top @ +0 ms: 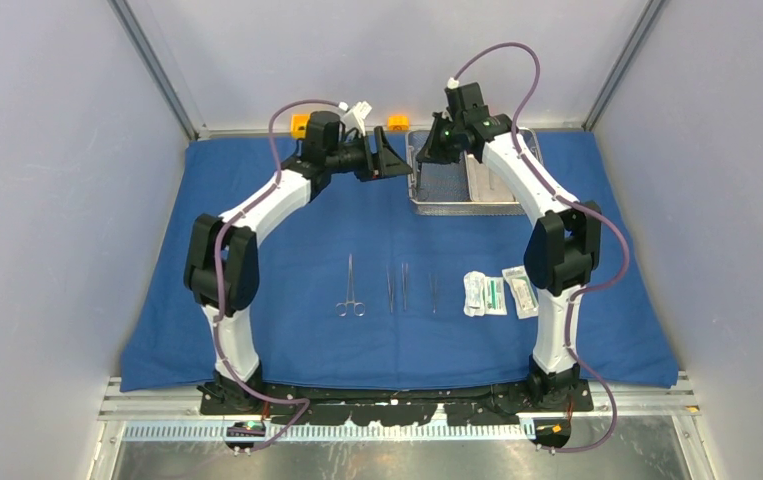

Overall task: Open and lay out the surgical kit
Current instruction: Place the medical item in the surgical kit.

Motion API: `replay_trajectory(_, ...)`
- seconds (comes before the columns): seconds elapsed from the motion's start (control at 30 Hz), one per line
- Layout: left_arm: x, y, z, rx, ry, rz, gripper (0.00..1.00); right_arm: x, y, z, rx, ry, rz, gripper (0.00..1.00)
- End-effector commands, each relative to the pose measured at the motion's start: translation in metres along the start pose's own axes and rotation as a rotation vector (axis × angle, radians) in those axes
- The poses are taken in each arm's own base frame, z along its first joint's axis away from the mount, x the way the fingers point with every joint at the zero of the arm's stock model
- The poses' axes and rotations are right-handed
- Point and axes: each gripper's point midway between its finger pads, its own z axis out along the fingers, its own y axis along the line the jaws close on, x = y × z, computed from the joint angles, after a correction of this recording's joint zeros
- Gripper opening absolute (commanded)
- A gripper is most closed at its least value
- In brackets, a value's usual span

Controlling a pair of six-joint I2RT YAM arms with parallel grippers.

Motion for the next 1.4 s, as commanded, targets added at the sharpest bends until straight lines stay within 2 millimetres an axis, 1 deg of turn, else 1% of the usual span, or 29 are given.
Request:
replay_trajectory(0.0,-0.02,-0.012,0.014,0.104,-0.053,-0.017,0.64,-0.021,0.03,-0.031,-0.089,-0.083,0.002,0.01)
replay_trajectory(0.1,-0.019,-0.003,0.023,0.092,-0.04,-0.038,0.61,-0.019,0.032,-0.031,-0.1,-0.076,0.007,0.01)
replay_trajectory(0.17,-0.02,0.0,0.028,0.103,-0.038,-0.05,0.57,-0.02,0.032,-0.031,-0.103,-0.076,0.007,0.01)
replay_trajectory(0.33,-0.016,0.001,0.039,0.15,-0.019,-0.073,0.54,-0.019,0.034,-0.029,-0.111,-0.071,0.01,0.0)
replay_trajectory(0.6,-0.011,-0.001,0.05,0.184,-0.008,-0.098,0.52,-0.018,0.031,-0.025,-0.106,-0.065,0.008,0.0)
replay_trajectory(0.73,-0.011,-0.003,0.056,0.199,-0.001,-0.109,0.46,-0.017,0.032,-0.026,-0.108,-0.065,0.007,0.01)
replay_trajectory(0.93,-0.007,0.004,0.062,0.197,0.009,-0.13,0.36,-0.017,0.032,-0.027,-0.108,-0.065,0.003,0.0)
replay_trajectory(1.2,-0.006,0.006,0.064,0.199,0.011,-0.134,0.25,-0.013,0.029,-0.023,-0.108,-0.054,0.003,0.01)
replay_trajectory(1.33,-0.004,0.008,0.065,0.193,0.018,-0.143,0.18,-0.013,0.03,-0.023,-0.111,-0.053,0.002,0.01)
replay_trajectory(1.37,-0.004,0.008,0.065,0.193,0.018,-0.145,0.15,-0.013,0.031,-0.023,-0.113,-0.053,0.0,0.01)
